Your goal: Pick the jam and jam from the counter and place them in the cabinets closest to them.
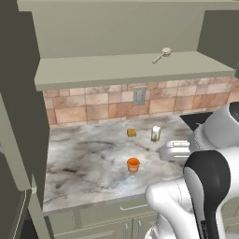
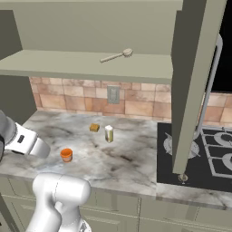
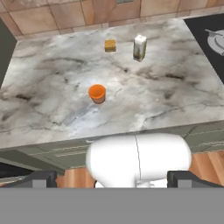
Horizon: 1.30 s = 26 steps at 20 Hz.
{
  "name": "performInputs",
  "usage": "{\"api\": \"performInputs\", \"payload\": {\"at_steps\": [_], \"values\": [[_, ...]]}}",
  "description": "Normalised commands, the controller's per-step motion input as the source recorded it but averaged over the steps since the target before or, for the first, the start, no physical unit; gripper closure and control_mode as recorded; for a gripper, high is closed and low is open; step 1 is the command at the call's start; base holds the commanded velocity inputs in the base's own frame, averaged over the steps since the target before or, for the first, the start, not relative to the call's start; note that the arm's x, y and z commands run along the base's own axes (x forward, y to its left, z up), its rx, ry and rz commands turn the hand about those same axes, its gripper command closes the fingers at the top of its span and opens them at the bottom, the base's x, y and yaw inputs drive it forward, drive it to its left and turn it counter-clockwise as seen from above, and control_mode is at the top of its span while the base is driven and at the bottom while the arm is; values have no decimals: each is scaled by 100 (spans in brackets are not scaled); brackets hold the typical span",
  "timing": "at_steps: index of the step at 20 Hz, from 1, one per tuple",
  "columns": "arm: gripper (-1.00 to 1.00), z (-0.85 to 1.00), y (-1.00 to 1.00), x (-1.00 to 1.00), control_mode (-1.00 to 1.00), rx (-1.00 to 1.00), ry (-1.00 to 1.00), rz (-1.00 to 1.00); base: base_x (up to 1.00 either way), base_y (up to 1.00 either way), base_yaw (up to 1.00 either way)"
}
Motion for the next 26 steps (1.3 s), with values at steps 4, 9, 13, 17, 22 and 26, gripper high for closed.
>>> {"api": "performInputs", "payload": {"at_steps": [4, 9, 13, 17, 22, 26], "values": [[-100, -2, 0, 3, -100, 0, 0, 0, 0, 0, 0], [-100, 0, 0, 1, -100, 0, 0, 0, 0, 0, 0], [-100, 0, 19, 18, -100, 0, 0, -1, 0, 0, 0], [-100, -1, 24, 23, -100, 0, 0, -2, 0, 0, 0], [-100, -1, 8, 8, -100, 0, 0, 0, 0, 0, 0], [-100, 0, 0, 0, -100, 0, 0, 0, 0, 0, 0]]}}
